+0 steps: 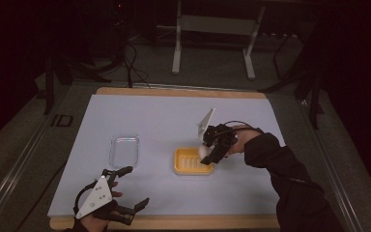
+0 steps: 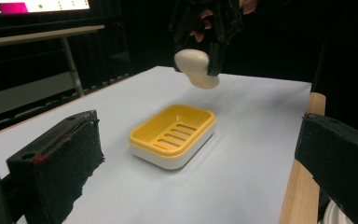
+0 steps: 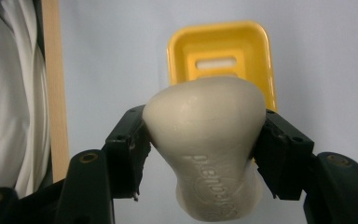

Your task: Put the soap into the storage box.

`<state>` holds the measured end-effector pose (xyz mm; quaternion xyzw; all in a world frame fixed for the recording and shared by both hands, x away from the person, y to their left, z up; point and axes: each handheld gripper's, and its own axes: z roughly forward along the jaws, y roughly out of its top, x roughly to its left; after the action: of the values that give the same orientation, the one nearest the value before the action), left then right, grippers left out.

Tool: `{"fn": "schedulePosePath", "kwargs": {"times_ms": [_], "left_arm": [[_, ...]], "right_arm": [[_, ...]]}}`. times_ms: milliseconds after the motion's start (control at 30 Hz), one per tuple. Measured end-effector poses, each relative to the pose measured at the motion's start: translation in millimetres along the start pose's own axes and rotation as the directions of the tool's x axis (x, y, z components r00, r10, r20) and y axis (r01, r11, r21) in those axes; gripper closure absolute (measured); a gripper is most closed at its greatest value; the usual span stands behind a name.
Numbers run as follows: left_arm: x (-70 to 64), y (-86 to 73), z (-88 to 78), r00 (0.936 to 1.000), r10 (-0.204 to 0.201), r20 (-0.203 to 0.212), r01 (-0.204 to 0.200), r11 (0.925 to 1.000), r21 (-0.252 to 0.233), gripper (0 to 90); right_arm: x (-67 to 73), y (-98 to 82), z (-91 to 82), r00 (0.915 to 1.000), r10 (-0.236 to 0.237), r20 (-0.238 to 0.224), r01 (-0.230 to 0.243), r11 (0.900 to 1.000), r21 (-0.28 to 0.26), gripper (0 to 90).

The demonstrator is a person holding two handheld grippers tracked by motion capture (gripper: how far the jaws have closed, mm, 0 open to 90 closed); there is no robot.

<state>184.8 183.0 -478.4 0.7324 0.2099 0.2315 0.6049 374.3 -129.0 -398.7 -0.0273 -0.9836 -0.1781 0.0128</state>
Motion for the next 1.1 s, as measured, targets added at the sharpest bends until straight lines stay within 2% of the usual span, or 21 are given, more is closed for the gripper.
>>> {"fn": "schedulePosePath", "kwargs": {"times_ms": [267,333,367,467,567,633,733,933,1067,1100], "left_arm": [[-0.6,-0.1,-0.1,1.0,0.002,0.001,-0.002,1.0,0.002,0.8],[-0.7,0.1,-0.2,1.0,-0.001,0.002,0.001,1.0,-0.002,0.8],[-0.5,0.2,-0.3,1.0,0.0,0.002,0.0,1.0,-0.002,0.8],[-0.6,0.1,-0.4,1.0,-0.001,0.003,0.001,1.0,-0.002,0.8],[-1.4,0.1,-0.4,1.0,0.003,0.007,-0.003,1.0,0.0,0.8],[-1.8,0.1,-0.3,1.0,0.004,0.008,-0.004,1.0,0.0,0.7],[-1.8,0.1,-0.3,0.9999,0.005,0.01,-0.005,1.0,0.001,0.8],[-2.5,0.4,-0.7,0.9998,0.01,0.017,-0.01,1.0,0.0,0.8],[-2.8,0.5,-1.0,0.9998,0.01,0.019,-0.01,1.0,-0.001,0.8],[-2.9,0.5,-0.9,0.9997,0.01,0.021,-0.01,0.9999,0.0,0.8]], "right_arm": [[-7.0,4.3,20.2,0.9999,0.008,-0.013,-0.009,0.999,-0.045,39.9],[-9.1,3.9,26.2,0.9996,0.002,-0.028,-0.004,0.999,-0.045,39.9],[-9.7,3.7,30.2,0.9999,-0.001,-0.013,0.001,0.999,-0.046,39.9],[-14.1,3.1,40.0,0.9997,0.0,-0.026,-0.001,0.999,-0.048,39.8],[-14.9,2.8,42.4,0.9994,0.006,-0.035,-0.008,0.999,-0.045,39.9],[-17.3,0.9,56.7,0.9992,0.001,-0.04,-0.002,1.0,-0.026,39.8],[-19.0,0.0,66.5,0.9994,-0.004,-0.033,0.003,1.0,-0.015,39.9],[-19.9,4.7,80.0,0.9993,-0.026,-0.025,0.025,0.999,-0.033,39.8],[-21.5,6.6,87.6,0.9997,-0.018,-0.016,0.017,0.999,-0.048,39.7],[-22.3,6.3,89.5,0.9998,-0.001,-0.022,0.0,0.998,-0.06,39.7]]}}
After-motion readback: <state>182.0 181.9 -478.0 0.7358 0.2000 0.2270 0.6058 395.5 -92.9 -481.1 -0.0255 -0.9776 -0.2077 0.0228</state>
